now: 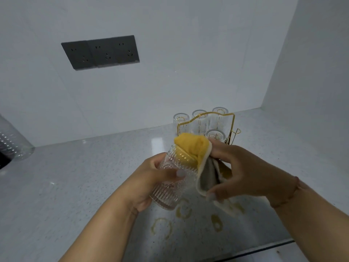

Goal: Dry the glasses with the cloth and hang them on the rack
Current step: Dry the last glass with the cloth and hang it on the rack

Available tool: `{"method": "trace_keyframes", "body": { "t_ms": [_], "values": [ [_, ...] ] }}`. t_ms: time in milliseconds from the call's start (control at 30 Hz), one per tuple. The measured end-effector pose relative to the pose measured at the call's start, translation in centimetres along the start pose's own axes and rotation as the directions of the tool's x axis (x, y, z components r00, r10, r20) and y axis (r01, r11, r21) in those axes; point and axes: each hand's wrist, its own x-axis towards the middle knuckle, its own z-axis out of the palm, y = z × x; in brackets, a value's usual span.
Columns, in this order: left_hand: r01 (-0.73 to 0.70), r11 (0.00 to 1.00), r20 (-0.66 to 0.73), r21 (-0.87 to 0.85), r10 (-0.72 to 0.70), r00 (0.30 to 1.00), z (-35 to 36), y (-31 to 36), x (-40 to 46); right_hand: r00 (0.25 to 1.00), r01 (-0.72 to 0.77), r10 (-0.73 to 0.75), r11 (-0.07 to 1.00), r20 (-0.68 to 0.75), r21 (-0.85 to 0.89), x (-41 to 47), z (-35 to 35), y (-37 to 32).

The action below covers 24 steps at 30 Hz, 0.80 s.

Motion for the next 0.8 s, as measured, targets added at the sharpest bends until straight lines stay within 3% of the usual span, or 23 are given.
{"method": "trace_keyframes", "body": {
  "t_ms": [133, 267, 467, 600, 667, 800],
  "values": [
    [0.013, 0.997, 0.070, 0.070, -0.018, 0.997, 0.8, 0.3, 0.2, 0.984, 0.032, -0.025, 0.999, 0.175, -0.035, 0.9, -0.4, -1.2],
    [0.062, 0.991, 0.198, 0.115, -0.084, 0.977, 2.0, 0.9, 0.5, 0.945, -0.055, 0.019, 0.993, 0.326, 0.101, 1.1, 0.6, -1.5],
    [0.236, 0.971, 0.157, 0.031, -0.237, 0.959, 1.9, 0.6, 0.9, 0.953, -0.231, 0.191, 0.961, 0.236, 0.151, 0.6, 0.9, 0.4],
    [0.263, 0.950, 0.015, -0.166, -0.264, 0.964, 0.7, 0.0, 0.7, 0.960, -0.277, 0.279, 0.947, 0.009, 0.165, 0.3, 0.5, 1.5],
    [0.297, 0.943, -0.028, -0.149, -0.304, 0.952, 1.6, -0.4, 0.3, 0.959, -0.267, 0.277, 0.955, -0.063, 0.132, 0.2, 0.6, 1.8],
    [0.334, 0.917, -0.179, -0.217, -0.373, 0.910, 3.6, -1.6, 0.4, 0.985, -0.173, 0.173, 0.985, -0.003, 0.011, 0.0, 1.7, 0.7]
  ]
}}
